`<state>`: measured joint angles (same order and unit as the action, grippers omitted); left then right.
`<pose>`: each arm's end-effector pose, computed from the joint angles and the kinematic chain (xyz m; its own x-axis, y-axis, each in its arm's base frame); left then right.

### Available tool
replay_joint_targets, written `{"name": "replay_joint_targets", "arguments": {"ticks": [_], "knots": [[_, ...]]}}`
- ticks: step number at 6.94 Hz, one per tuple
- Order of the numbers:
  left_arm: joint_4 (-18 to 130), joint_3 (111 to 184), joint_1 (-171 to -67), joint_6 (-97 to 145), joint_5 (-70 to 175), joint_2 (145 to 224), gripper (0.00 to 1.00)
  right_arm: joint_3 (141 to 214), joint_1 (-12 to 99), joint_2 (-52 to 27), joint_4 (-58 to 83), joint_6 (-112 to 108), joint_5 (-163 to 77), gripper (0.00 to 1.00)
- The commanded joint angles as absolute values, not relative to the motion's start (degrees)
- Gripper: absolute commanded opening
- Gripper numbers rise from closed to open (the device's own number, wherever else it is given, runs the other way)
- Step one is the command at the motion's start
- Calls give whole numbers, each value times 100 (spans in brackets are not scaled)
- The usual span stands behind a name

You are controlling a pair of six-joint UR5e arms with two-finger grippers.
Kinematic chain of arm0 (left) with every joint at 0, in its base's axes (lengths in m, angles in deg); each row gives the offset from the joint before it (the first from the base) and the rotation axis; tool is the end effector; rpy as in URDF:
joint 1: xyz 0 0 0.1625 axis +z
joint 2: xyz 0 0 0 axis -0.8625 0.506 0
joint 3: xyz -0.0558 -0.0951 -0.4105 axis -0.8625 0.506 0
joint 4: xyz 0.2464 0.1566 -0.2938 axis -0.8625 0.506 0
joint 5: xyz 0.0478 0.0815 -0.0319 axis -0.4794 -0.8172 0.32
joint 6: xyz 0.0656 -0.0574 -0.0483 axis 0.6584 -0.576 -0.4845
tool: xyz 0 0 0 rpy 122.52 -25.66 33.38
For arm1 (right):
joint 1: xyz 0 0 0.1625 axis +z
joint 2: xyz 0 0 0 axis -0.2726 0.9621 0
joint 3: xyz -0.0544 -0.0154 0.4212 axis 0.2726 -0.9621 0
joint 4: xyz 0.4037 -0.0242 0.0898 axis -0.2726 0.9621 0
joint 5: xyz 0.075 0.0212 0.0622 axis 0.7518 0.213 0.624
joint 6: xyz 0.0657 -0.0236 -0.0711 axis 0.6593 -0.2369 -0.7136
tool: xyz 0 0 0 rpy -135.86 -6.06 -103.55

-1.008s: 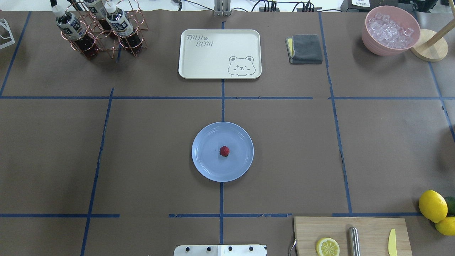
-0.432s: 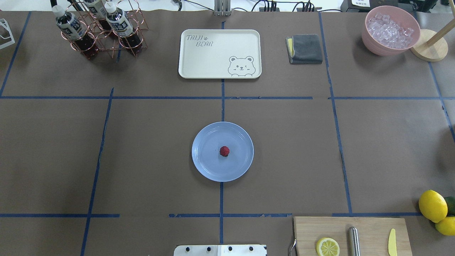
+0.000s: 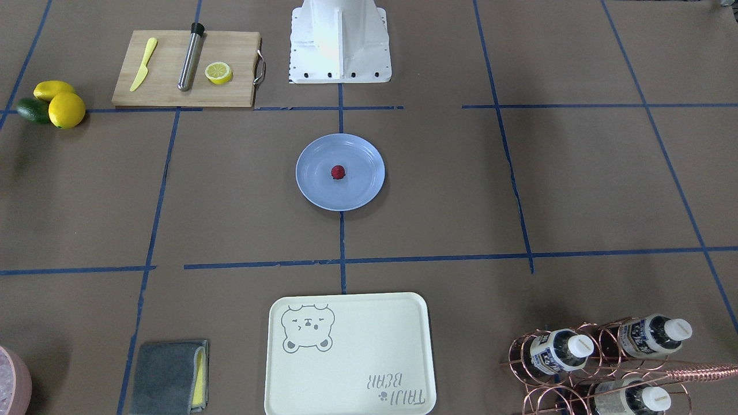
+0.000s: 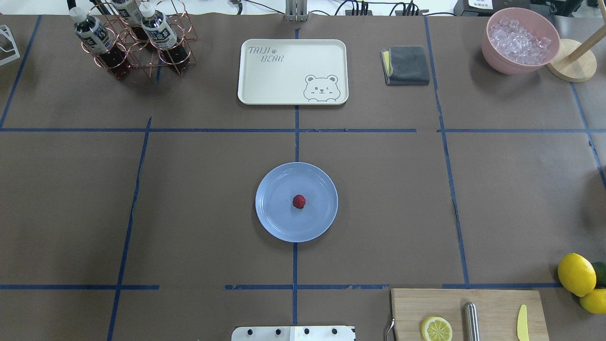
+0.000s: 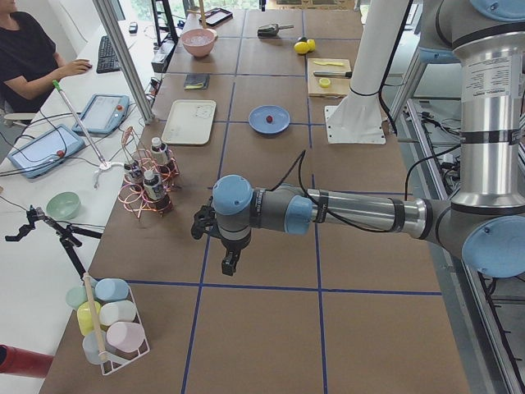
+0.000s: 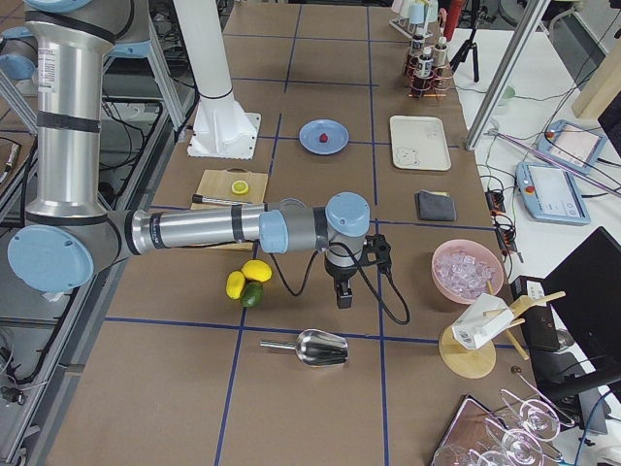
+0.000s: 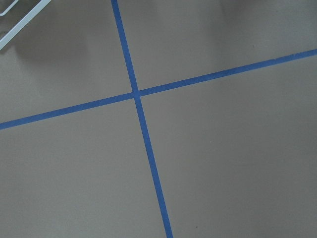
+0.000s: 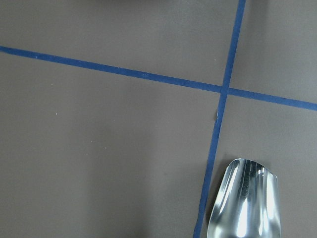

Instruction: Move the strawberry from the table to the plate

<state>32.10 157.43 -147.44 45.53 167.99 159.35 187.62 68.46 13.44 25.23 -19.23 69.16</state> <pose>-0.0429 -0.4586 0.6033 0.6661 0.2360 -0.7076 -0.1154 0.9698 0.2148 0.0172 -0.4581 0.5913 0.6914 -0.1778 0.7002 0.1092 0.9838 0.1420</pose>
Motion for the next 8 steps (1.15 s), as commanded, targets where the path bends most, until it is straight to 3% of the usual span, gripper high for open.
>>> {"name": "replay_joint_targets", "arguments": {"ticks": [1,8], "knots": [[3170,15793,-14784,4572,16918,15909,100,18855,6847,1344,2520,-1926,6923,100],[3161,15698,-14784,4563,16875,15618,100,19067,6803,1406,2581,-2022,6905,100]]}}
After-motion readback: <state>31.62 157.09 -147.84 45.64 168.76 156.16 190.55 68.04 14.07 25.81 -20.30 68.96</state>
